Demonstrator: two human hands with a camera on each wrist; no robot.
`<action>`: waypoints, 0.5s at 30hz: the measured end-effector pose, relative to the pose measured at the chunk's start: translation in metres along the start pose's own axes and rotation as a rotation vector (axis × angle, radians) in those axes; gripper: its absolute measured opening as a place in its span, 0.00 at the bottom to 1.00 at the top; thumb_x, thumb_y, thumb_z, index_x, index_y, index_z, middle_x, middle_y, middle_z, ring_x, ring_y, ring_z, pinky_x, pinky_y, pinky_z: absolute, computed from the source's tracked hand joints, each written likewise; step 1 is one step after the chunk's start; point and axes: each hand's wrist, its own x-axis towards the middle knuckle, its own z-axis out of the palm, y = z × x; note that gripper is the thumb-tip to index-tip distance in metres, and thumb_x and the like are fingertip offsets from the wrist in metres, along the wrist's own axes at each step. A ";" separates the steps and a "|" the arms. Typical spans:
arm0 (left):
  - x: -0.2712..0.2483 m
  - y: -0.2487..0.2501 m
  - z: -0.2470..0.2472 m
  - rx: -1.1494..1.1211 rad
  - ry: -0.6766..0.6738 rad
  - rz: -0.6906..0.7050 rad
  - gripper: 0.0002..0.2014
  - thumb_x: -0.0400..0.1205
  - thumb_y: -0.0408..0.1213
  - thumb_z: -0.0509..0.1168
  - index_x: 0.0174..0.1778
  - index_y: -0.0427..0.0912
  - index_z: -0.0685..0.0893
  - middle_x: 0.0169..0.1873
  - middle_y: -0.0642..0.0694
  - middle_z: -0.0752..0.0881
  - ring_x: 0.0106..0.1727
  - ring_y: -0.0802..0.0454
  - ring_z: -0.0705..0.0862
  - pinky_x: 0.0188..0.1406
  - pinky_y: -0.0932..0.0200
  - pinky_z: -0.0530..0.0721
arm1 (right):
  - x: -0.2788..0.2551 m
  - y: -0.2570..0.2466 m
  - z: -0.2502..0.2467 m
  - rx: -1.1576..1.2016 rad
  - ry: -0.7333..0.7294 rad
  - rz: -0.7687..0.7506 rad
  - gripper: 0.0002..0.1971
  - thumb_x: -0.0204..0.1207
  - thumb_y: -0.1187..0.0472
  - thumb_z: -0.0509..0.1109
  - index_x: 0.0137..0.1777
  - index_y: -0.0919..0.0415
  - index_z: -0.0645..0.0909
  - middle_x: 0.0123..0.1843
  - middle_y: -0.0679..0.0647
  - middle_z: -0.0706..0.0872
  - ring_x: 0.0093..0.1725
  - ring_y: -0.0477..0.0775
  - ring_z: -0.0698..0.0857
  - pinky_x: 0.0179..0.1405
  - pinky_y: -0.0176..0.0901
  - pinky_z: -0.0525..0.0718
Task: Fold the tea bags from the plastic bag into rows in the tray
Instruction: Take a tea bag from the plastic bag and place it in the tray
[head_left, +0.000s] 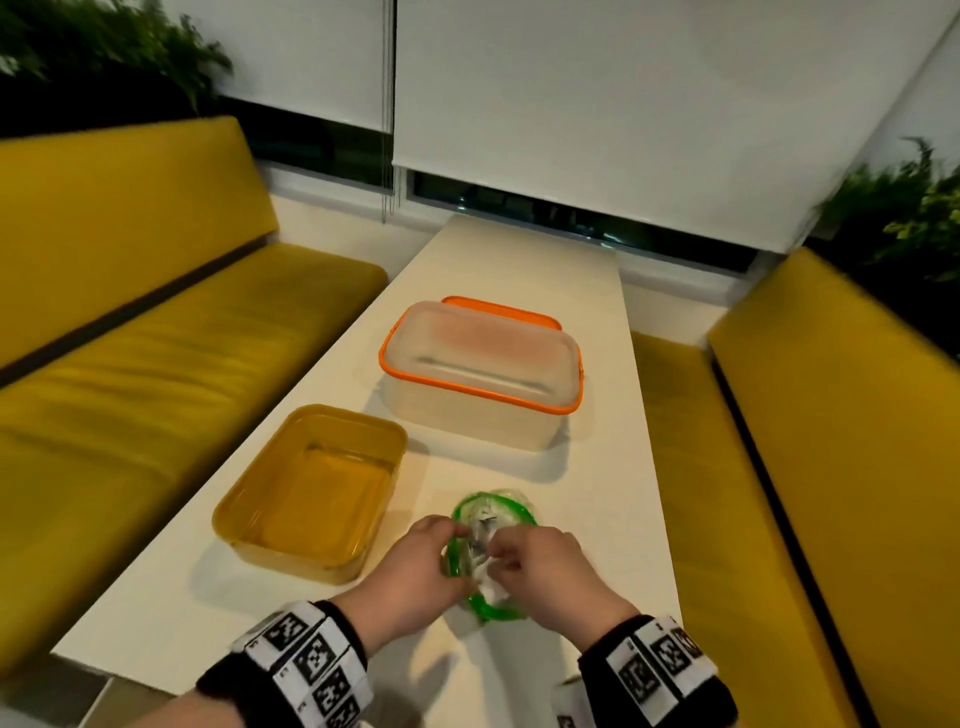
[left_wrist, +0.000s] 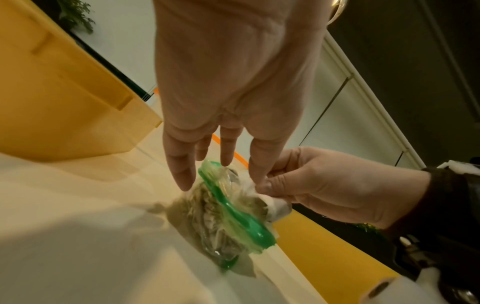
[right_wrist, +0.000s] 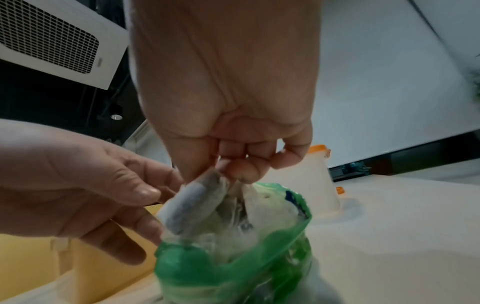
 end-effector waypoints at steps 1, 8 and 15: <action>-0.001 0.000 -0.001 0.001 -0.004 0.001 0.29 0.75 0.42 0.72 0.73 0.49 0.72 0.71 0.50 0.71 0.65 0.52 0.77 0.62 0.66 0.76 | -0.001 0.001 0.002 0.036 0.025 0.004 0.09 0.75 0.54 0.67 0.52 0.50 0.85 0.51 0.50 0.89 0.54 0.55 0.84 0.56 0.44 0.78; -0.002 0.000 -0.010 0.053 -0.041 0.052 0.26 0.78 0.42 0.69 0.73 0.51 0.72 0.72 0.51 0.70 0.66 0.52 0.76 0.63 0.66 0.74 | -0.006 0.012 0.000 0.631 0.320 0.176 0.04 0.73 0.63 0.74 0.40 0.52 0.85 0.42 0.46 0.81 0.40 0.40 0.79 0.41 0.27 0.72; -0.007 0.007 -0.065 -0.099 0.021 0.265 0.15 0.81 0.42 0.66 0.64 0.55 0.80 0.62 0.56 0.80 0.56 0.61 0.81 0.52 0.67 0.78 | -0.009 -0.020 -0.024 1.204 0.474 0.349 0.08 0.79 0.66 0.68 0.41 0.67 0.86 0.34 0.56 0.85 0.33 0.47 0.81 0.38 0.41 0.75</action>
